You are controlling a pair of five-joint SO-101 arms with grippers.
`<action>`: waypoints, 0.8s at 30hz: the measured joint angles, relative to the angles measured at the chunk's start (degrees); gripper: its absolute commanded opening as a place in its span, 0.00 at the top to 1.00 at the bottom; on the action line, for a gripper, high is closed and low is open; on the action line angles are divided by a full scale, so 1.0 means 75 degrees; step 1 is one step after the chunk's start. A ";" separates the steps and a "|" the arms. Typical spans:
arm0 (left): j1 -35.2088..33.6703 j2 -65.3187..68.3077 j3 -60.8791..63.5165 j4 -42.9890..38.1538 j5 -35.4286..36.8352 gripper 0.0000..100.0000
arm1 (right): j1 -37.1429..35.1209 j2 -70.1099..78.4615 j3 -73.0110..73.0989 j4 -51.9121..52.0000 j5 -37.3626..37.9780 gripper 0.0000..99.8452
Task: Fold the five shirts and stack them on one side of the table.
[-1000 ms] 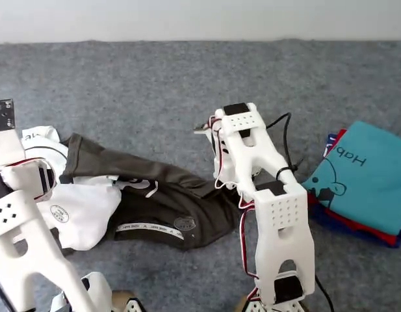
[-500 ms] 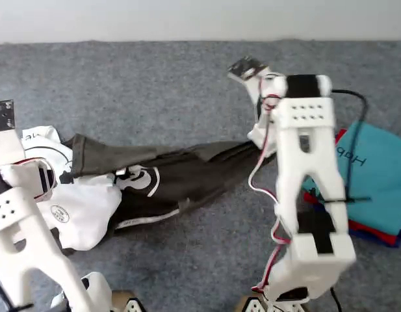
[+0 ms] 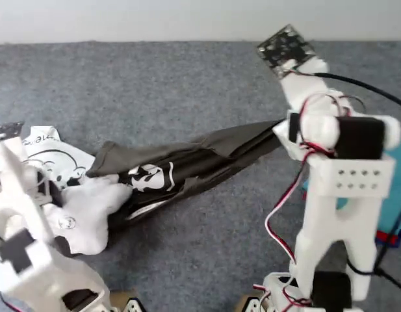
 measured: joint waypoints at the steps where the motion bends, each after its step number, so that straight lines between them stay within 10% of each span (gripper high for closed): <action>1: -0.0199 0.0434 -0.0340 0.0012 -0.0082 0.82 | 0.0164 -0.0070 0.0000 0.0000 0.0000 0.99; 11: -0.2122 0.2661 -0.4607 0.1348 -0.0844 0.82 | 0.0750 -0.0293 0.0000 0.0000 0.0375 0.99; 24: -0.1137 0.0914 -0.6752 0.2297 -0.1196 0.82 | 0.0094 -0.0293 0.1524 0.0000 0.0387 0.99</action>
